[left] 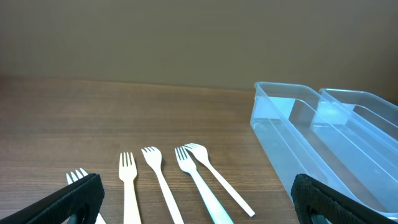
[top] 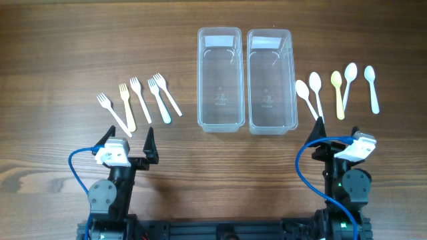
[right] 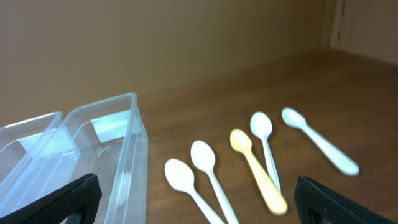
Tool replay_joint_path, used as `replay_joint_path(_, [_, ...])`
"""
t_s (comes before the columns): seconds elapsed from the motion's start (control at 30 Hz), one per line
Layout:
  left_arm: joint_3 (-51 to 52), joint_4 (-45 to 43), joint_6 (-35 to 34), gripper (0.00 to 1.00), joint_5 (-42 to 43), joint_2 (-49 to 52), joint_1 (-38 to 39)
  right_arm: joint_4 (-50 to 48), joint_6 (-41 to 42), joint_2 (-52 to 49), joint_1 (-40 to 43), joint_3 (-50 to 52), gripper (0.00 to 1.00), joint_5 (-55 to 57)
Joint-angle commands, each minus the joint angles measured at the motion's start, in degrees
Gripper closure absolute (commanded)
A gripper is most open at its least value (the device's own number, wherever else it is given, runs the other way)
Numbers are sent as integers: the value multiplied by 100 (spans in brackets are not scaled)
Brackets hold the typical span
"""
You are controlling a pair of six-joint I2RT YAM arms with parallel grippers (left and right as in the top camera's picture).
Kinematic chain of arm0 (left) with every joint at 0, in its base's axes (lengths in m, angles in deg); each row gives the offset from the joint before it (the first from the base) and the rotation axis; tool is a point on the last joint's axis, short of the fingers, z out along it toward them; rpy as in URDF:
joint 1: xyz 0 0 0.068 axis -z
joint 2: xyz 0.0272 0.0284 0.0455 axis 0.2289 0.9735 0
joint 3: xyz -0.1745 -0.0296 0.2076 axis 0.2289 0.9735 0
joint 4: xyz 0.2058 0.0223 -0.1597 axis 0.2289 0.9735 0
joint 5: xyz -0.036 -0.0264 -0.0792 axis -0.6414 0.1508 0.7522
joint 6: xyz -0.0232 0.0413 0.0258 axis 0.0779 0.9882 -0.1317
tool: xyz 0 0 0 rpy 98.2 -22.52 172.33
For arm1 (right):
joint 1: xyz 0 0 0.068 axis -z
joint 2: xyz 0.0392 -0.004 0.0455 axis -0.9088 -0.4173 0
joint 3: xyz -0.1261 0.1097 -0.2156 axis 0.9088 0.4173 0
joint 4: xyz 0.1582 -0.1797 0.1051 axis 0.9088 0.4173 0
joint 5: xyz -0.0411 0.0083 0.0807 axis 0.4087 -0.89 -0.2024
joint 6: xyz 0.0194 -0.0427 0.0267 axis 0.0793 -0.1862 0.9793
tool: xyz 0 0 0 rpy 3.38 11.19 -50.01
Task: Pack container
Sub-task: 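Move the right gripper over the yellow spoon and lower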
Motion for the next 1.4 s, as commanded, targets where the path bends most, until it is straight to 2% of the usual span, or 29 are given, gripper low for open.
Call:
replay_joint_path(0.0, [4, 57, 105, 0, 72, 17, 28, -358, -356, -376, -26, -181, 0, 20])
replay_joint_path(0.2, [4, 57, 105, 0, 72, 17, 28, -413, -955, -1545, -22, -1176, 0, 20])
replay_joint_path(0.37, [4, 57, 105, 0, 72, 17, 28, -118, -1130, -3123, -22, -2964, 0, -107])
replay_joint_path(0.43, [4, 57, 105, 0, 72, 17, 28, 503, -1419, -3834, -22, -4074, 0, -551])
replay_joint_path(0.57, [4, 57, 105, 0, 72, 17, 28, 2002, -1617, -4959, -22, -5949, 0, -697])
replay_joint_path(0.77, [4, 55, 105, 0, 72, 17, 28, 3838, -2124, -6225, -17, -7923, 0, -699])
replay_joint_path(0.93, [4, 57, 105, 0, 72, 17, 28, 4651, -2120, -6854, 66, -8502, 0, -699])
replay_joint_path(1.23, [4, 57, 105, 0, 72, 17, 28, 5646, -1825, -7792, 789, -8533, 0, -909])
replay_joint_path(1.37, [4, 57, 105, 0, 72, 17, 28, 5713, -1862, -8028, 1014, -8531, 0, -1091])
